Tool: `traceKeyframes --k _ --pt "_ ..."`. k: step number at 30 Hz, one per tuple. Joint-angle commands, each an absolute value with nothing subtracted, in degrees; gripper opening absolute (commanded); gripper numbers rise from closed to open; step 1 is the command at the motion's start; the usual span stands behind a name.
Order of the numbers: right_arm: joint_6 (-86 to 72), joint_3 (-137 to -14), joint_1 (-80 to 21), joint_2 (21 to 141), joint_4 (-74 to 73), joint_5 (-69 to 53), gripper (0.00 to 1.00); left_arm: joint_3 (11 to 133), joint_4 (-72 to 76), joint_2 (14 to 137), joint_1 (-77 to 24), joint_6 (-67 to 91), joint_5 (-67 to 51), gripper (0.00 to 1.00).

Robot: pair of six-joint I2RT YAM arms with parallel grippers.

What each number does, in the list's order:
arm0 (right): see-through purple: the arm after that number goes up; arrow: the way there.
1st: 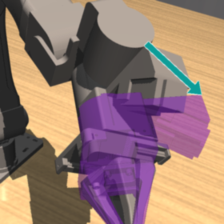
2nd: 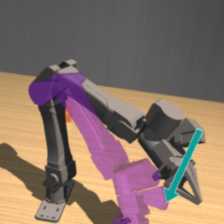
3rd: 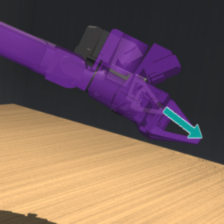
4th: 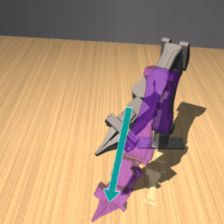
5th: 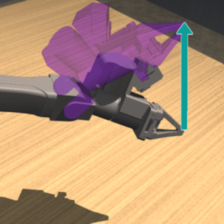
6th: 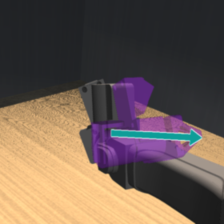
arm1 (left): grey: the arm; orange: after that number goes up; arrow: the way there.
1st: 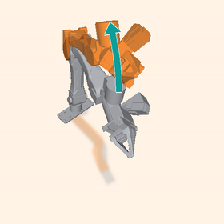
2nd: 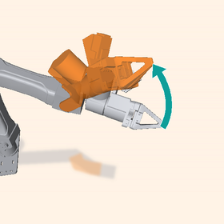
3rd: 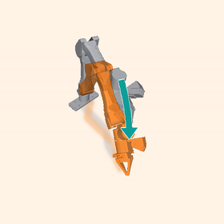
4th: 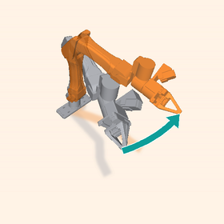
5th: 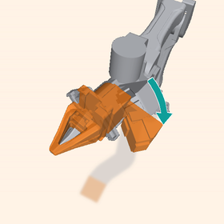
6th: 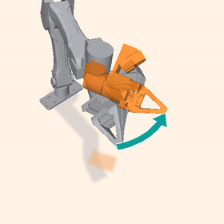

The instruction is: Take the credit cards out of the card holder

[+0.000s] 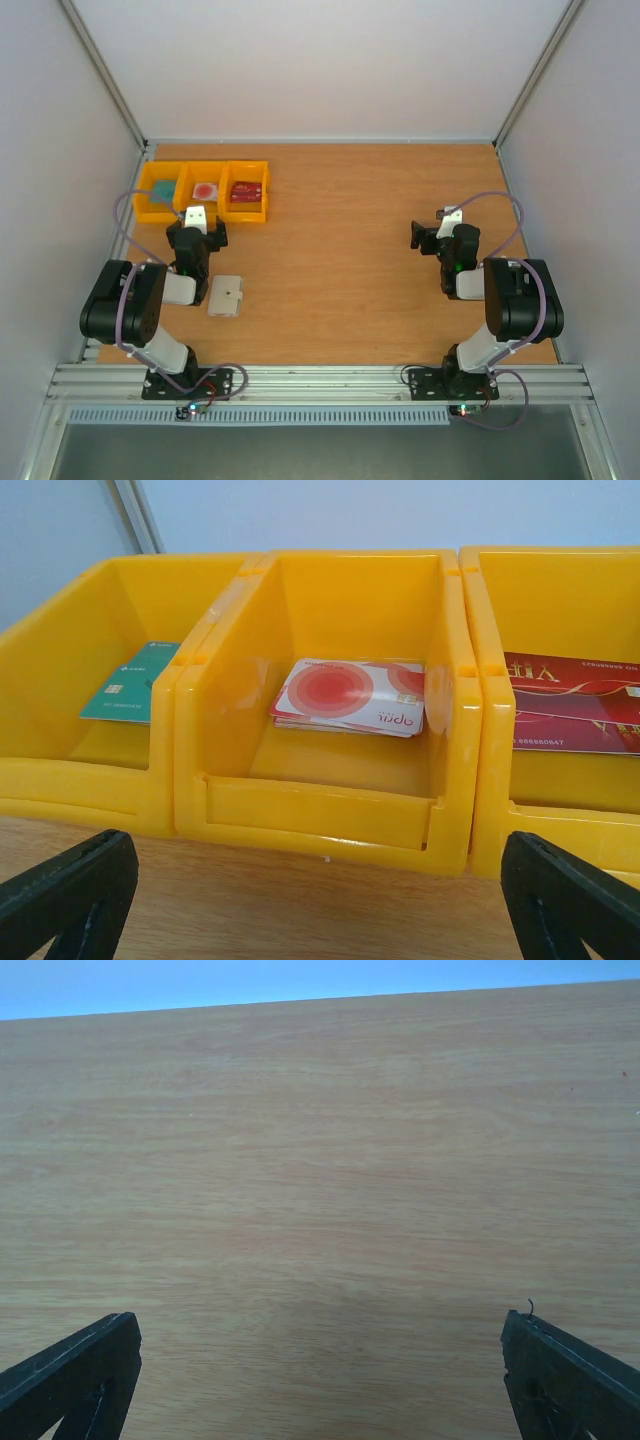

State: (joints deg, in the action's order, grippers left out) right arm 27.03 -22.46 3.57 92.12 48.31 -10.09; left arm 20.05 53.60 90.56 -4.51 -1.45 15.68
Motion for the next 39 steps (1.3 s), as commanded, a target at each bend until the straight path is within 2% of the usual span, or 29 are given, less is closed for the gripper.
traceKeyframes --k 1,9,15,18,19,25,29,34,39 --pt "26.8 -23.8 4.0 91.2 48.5 -9.3 0.98 21.2 56.7 90.3 -4.5 -1.0 15.7 0.99" --pt "24.9 -24.5 4.0 90.5 46.6 -5.0 0.98 21.1 57.3 90.5 -4.5 -1.2 15.7 1.00" --pt "22.6 -25.9 4.0 78.9 35.0 1.5 0.98 22.7 51.1 86.3 -4.2 -1.4 12.2 0.99" --pt "18.1 -30.4 4.0 69.6 21.4 3.7 0.98 32.0 31.0 80.3 -4.0 -2.8 7.9 0.99" --pt "16.6 -33.3 4.0 67.2 13.7 2.8 0.99 36.6 18.6 79.2 -3.8 -2.9 6.2 1.00" --pt "10.6 -48.2 1.9 61.0 -12.4 -6.1 0.98 60.2 -31.8 72.8 -3.6 -6.9 -10.1 0.99" --pt "9.0 -52.3 -5.1 56.6 -24.2 -4.2 0.99 71.4 -58.2 71.2 -3.6 -10.7 -9.7 0.99" --pt "7.6 -52.3 -19.4 54.3 -30.2 4.3 0.99 74.4 -79.8 75.9 -6.5 -17.1 -10.2 0.99" --pt "7.0 -53.4 -28.8 57.9 -32.7 6.5 0.98 70.7 -78.9 84.4 -7.6 -18.4 -5.3 0.99"
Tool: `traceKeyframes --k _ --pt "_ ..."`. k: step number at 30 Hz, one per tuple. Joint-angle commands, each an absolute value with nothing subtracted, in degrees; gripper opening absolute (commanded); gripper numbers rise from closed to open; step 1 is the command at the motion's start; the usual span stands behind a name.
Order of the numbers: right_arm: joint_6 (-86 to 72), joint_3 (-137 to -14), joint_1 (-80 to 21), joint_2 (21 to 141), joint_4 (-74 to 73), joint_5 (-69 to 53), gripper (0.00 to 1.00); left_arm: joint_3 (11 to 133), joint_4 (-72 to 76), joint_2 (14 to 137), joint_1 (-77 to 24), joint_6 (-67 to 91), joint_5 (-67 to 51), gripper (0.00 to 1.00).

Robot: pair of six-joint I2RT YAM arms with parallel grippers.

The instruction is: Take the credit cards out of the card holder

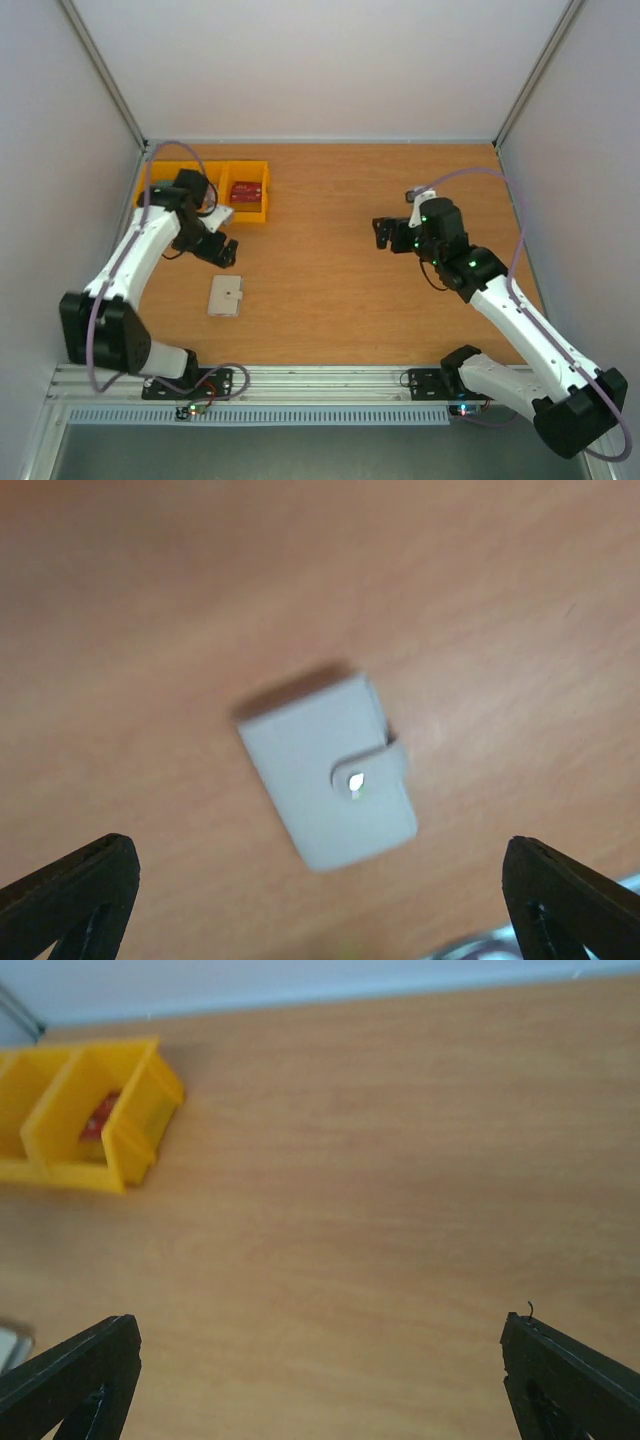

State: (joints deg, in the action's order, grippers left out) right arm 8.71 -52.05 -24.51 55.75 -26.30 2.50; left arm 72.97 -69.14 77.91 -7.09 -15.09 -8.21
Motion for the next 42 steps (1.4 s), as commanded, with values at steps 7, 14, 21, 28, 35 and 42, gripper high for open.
traceKeyframes --k 7,14,21,28,35,42 --pt "6.5 -52.9 -31.5 59.9 -34.5 10.0 0.99 73.1 -76.2 100.5 -7.6 -19.2 -8.9 1.00" --pt "7.4 -53.5 -31.5 62.7 -35.7 13.9 0.98 71.1 -72.4 106.9 -8.7 -18.2 -10.4 0.99" --pt "9.5 -56.1 -31.5 66.2 -35.8 11.1 0.98 69.3 -69.1 111.4 -10.5 -16.7 -8.1 0.92" --pt "10.6 -56.5 -31.6 65.9 -34.5 10.4 0.98 67.3 -65.0 113.5 -12.7 -15.2 2.6 0.92" --pt "11.5 -56.5 -31.5 65.8 -34.5 10.5 0.99 64.2 -63.9 111.7 -14.6 -15.7 4.7 0.97" --pt "12.7 -57.2 -31.5 65.7 -35.2 11.4 0.99 64.0 -62.8 112.0 -15.8 -15.9 -3.4 0.83"
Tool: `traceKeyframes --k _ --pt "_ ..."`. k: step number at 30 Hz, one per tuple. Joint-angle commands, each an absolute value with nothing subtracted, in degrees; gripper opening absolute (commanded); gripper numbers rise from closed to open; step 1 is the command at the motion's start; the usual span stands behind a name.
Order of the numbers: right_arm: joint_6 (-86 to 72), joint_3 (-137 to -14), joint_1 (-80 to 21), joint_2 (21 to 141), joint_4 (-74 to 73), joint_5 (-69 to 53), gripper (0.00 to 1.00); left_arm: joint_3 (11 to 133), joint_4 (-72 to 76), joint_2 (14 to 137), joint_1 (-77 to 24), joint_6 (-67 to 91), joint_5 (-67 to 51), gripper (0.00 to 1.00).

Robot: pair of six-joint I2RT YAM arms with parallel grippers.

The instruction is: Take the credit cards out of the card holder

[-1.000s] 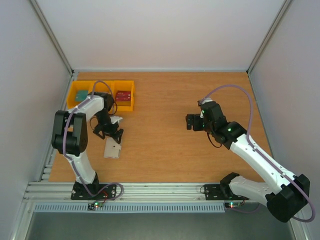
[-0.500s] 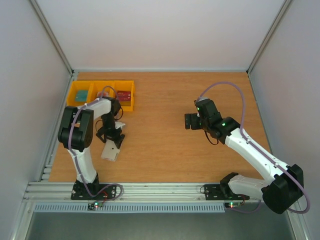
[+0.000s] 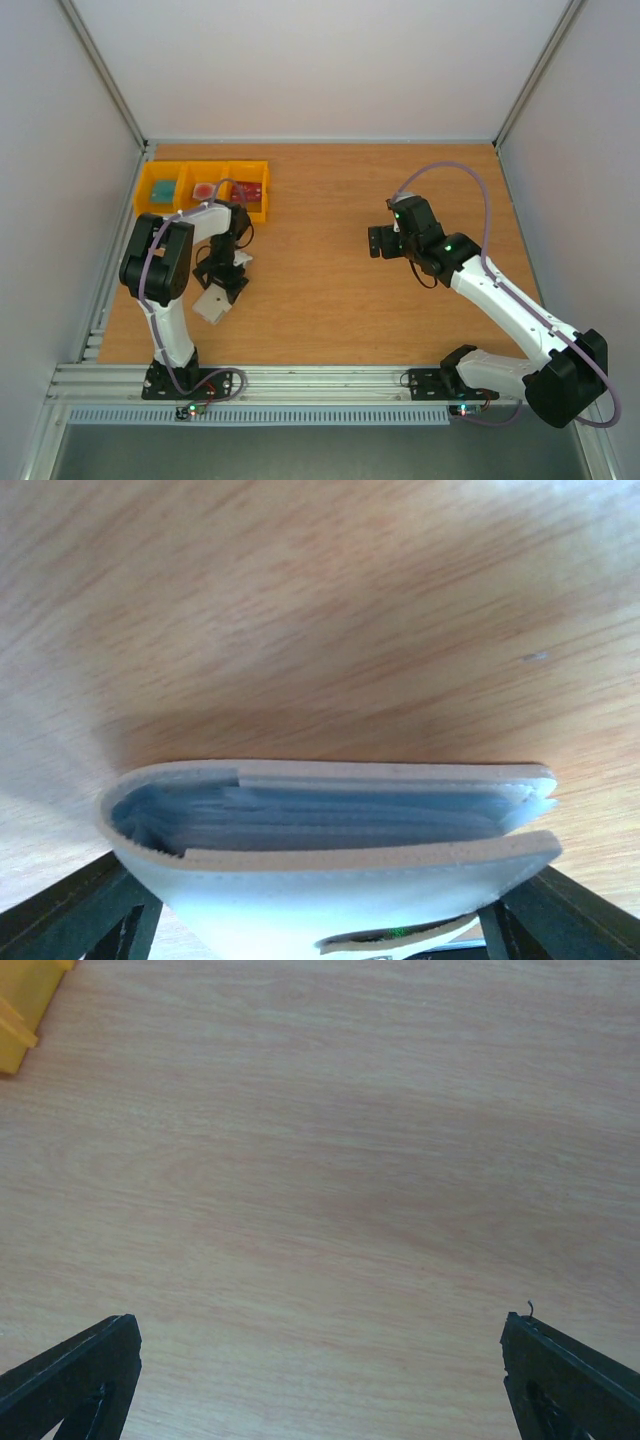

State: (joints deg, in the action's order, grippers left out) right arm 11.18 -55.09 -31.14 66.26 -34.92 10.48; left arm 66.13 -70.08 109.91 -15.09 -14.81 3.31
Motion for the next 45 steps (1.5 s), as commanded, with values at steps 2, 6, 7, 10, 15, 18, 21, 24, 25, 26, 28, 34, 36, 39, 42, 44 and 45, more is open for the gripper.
traceKeyframes --k 2,6,7,10,15,18,21,24,25,26,28,34,36,39,42,44,45 --pt "12.5 -57.5 -31.5 65.7 -35.6 11.6 0.99 64.3 -62.9 111.6 -16.0 -16.3 -6.8 0.78" --pt "11.7 -57.4 -31.5 64.5 -35.5 11.3 0.99 65.2 -63.0 112.2 -16.0 -15.9 -7.1 0.62" --pt "11.6 -57.5 -31.5 64.1 -35.4 11.1 0.98 65.4 -63.2 112.4 -16.0 -15.9 -7.2 0.58" --pt "11.5 -57.7 -31.5 62.9 -35.5 10.5 0.99 65.8 -63.2 112.0 -16.0 -16.2 -10.0 0.54" --pt "11.2 -58.7 -31.5 61.8 -36.4 8.6 0.99 66.7 -62.4 108.6 -16.0 -16.6 -14.2 0.54" --pt "10.2 -59.3 -31.5 61.8 -35.8 1.8 0.99 68.9 -63.4 106.8 -16.0 -16.4 -17.8 0.53" --pt "4.8 -59.9 -31.5 62.9 -32.5 -12.8 0.98 72.9 -65.4 106.4 -16.0 -15.0 -22.1 0.51" --pt "-5.3 -55.7 -31.8 64.8 -20.8 -26.8 0.99 77.9 -67.9 107.0 -16.0 -13.5 -24.8 0.51" --pt "-8.3 -54.2 -32.3 65.8 -17.6 -28.4 0.98 79.5 -68.5 107.1 -16.0 -13.1 -25.5 0.50" --pt "-10.6 -53.3 -33.1 66.9 -15.5 -27.8 0.98 80.9 -69.1 107.1 -16.0 -12.5 -26.3 0.50" --pt "-12.6 -53.7 -36.1 70.2 -14.3 -24.0 0.97 83.9 -70.3 106.8 -16.0 -11.1 -28.4 0.50" --pt "-12.3 -62.1 -45.4 82.9 -17.9 -17.7 0.97 89.0 -70.7 104.6 -16.1 -7.0 -33.5 0.46" --pt "-12.3 -63.5 -46.9 86.1 -17.7 -18.1 0.97 89.7 -70.9 103.5 -16.0 -6.0 -35.2 0.46" --pt "-12.5 -66.9 -48.3 90.8 -19.1 -16.7 0.97 90.5 -70.4 101.0 -16.0 -3.9 -38.1 0.45" --pt "-12.1 -69.6 -48.7 93.9 -18.2 -16.2 0.96 91.2 -70.2 98.6 -16.0 -3.0 -40.0 0.45" --pt "-11.4 -71.1 -48.9 95.2 -17.4 -16.2 0.91 91.4 -70.4 97.7 -16.1 -2.7 -40.5 0.45" --pt "-11.3 -71.8 -48.9 95.6 -16.9 -16.1 0.85 91.5 -70.4 97.5 -16.0 -2.6 -40.7 0.45"
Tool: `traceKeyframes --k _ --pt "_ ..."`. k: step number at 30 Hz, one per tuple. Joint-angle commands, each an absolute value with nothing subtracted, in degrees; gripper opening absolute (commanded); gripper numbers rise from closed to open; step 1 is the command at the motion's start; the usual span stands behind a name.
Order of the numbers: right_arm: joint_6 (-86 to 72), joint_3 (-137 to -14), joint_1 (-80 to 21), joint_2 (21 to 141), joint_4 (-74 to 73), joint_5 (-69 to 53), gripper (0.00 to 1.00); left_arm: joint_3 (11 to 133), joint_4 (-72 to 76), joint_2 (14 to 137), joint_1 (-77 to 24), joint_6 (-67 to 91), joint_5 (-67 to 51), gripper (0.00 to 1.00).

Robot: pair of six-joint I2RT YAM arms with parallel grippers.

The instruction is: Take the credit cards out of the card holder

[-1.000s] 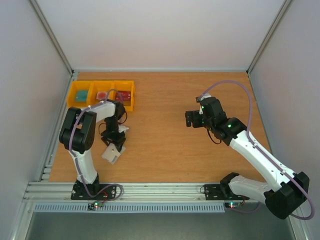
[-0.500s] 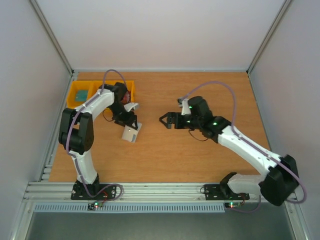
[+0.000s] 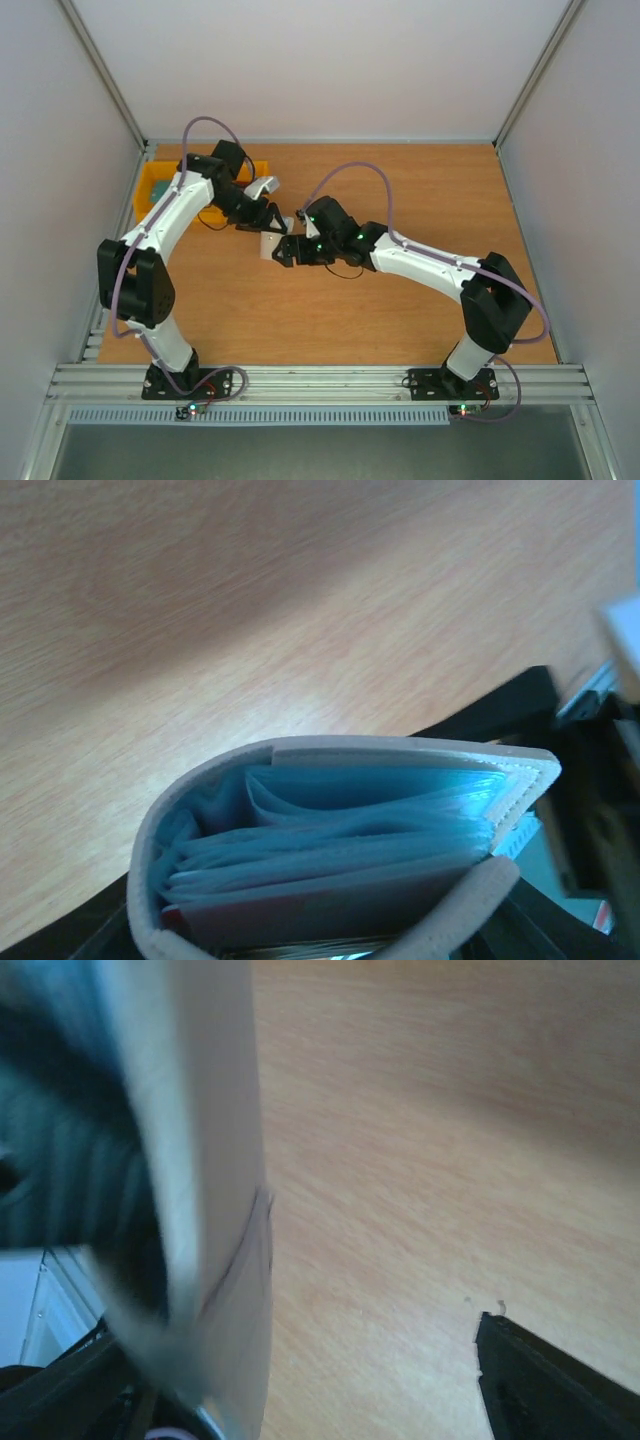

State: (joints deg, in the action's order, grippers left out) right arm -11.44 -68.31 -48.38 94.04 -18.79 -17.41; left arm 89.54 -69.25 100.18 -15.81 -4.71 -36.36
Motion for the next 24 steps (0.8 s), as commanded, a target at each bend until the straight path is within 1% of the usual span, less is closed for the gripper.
traceKeyframes --k 1,8,11,13,14,15,17,19,20,24 --pt "-11.1 -72.1 -49.0 95.9 -16.2 -16.4 0.79 91.5 -70.4 97.3 -16.0 -2.4 -41.0 0.45" --pt "-9.3 -72.8 -49.4 96.1 -12.2 -19.8 0.38 91.5 -69.5 95.8 -16.0 -2.0 -40.9 0.45" --pt "-9.6 -72.1 -49.5 95.9 -10.6 -22.8 0.17 91.6 -68.8 95.5 -16.1 -1.6 -41.0 0.45" --pt "-8.9 -71.8 -49.4 94.8 -10.8 -23.1 0.08 91.9 -68.8 95.4 -16.1 -1.6 -40.9 0.45" --pt "-8.2 -71.7 -49.4 93.9 -11.4 -22.9 0.02 92.5 -69.1 95.3 -16.0 -1.8 -40.7 0.48" --pt "-7.3 -71.8 -49.2 92.9 -12.2 -22.9 0.01 93.4 -69.6 95.3 -15.9 -2.2 -40.2 0.57" --pt "-5.4 -71.5 -48.2 89.9 -13.5 -23.2 0.01 96.3 -71.4 95.0 -15.6 -3.0 -39.4 0.80" --pt "-3.1 -71.3 -46.6 86.1 -14.6 -25.0 0.01 101.6 -74.1 94.6 -14.8 -3.8 -40.3 0.96" --pt "0.0 -71.5 -45.9 84.2 -15.8 -26.2 0.01 104.1 -75.7 94.5 -14.2 -4.5 -41.6 0.99" --pt "11.8 -74.3 -42.8 77.3 -25.4 -33.0 0.01 117.1 -85.9 96.3 -13.4 -7.4 -43.6 1.00"
